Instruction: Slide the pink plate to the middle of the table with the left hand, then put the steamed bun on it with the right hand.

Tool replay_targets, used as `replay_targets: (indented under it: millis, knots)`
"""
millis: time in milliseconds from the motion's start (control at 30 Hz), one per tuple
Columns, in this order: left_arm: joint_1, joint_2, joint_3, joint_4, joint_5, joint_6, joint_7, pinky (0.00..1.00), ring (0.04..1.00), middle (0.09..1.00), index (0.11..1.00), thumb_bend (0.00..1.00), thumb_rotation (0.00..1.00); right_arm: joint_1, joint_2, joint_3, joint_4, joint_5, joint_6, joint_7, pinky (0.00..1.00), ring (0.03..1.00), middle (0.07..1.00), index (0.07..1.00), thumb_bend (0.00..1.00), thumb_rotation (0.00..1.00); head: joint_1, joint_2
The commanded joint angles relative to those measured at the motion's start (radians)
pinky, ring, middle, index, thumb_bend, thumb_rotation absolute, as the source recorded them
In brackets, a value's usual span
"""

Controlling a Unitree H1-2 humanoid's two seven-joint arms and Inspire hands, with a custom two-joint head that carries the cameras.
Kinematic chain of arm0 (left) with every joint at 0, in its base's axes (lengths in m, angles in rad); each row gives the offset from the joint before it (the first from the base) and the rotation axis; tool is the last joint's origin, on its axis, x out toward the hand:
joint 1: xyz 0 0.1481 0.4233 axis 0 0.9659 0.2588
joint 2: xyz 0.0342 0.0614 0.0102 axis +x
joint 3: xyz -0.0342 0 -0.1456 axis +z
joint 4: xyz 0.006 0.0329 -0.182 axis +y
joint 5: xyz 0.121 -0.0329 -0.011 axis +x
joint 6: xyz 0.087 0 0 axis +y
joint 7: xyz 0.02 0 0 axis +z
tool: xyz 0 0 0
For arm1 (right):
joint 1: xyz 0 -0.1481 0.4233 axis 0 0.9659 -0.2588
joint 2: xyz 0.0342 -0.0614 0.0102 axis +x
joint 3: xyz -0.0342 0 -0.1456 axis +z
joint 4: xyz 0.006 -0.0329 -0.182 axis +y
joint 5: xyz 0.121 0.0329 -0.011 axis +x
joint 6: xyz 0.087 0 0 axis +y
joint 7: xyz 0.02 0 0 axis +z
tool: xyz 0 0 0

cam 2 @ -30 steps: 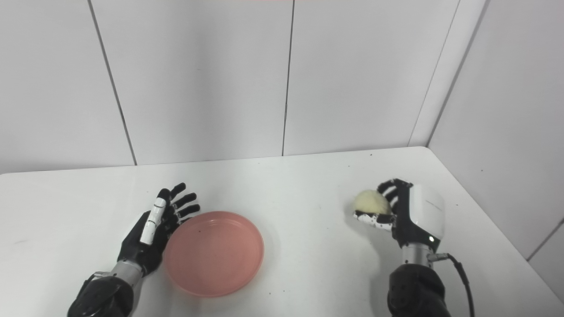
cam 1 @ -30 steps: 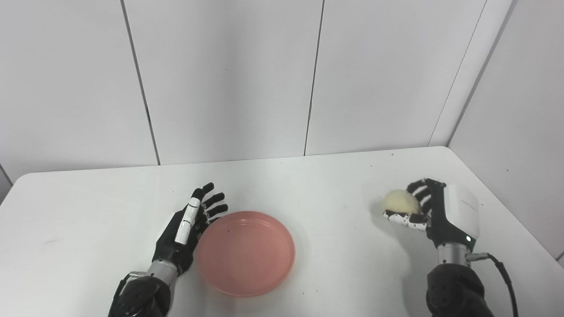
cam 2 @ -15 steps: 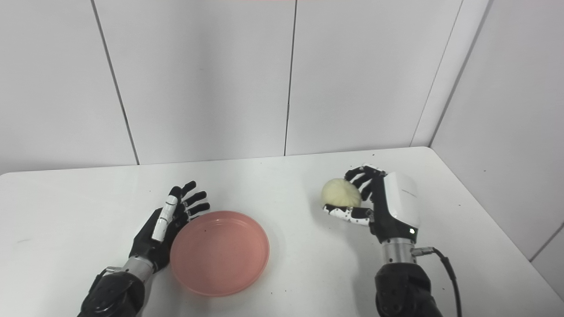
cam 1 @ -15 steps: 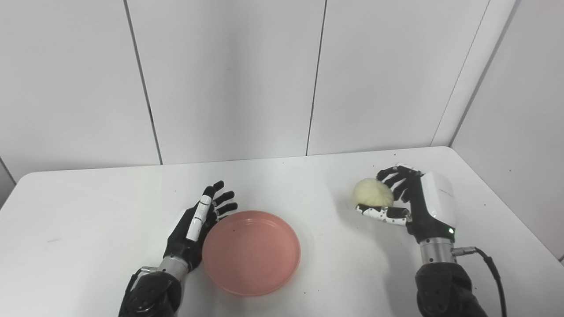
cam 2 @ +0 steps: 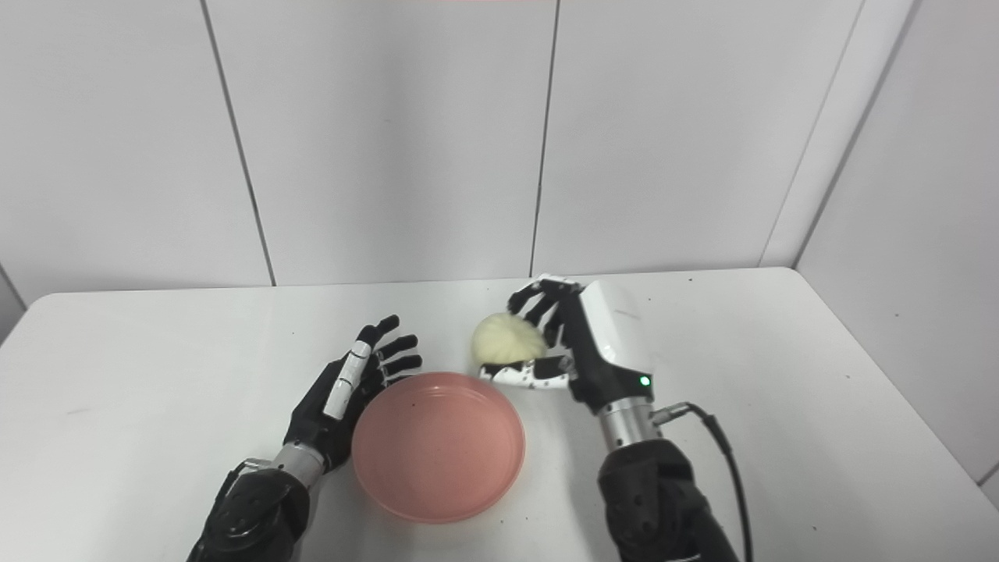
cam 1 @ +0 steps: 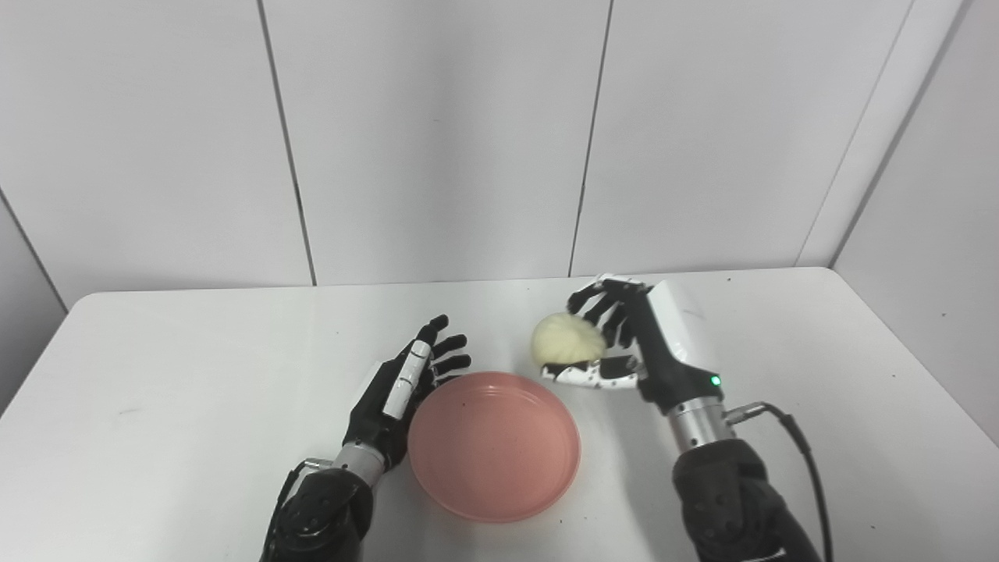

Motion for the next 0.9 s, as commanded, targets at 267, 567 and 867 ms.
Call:
replay_targets:
  millis: [267,567,867]
  knots:
    - [0.014,-0.021,-0.026,0.035,0.022,0.023,-0.005,0.76,0.800,0.840,0.893,0.74,0.90,-0.060,0.037,0.066,0.105,-0.028,-0.107,0.001,0.24,0.310,0.421,0.487,0.52,0.15,0.042,0.014]
    - [0.014,-0.021,-0.033,0.027,0.020,0.027,-0.008,0.75,0.808,0.851,0.893,0.74,0.90,-0.039,0.038,0.100,0.198,-0.039,-0.172,-0.019,0.21,0.280,0.399,0.486,0.52,0.14,0.048,0.021]
    - [0.019,-0.022,-0.032,0.013,0.015,0.045,-0.007,0.74,0.812,0.848,0.897,0.73,0.89,-0.007,0.031,0.118,0.264,-0.065,-0.210,-0.041,0.22,0.300,0.422,0.488,0.52,0.15,0.050,0.026]
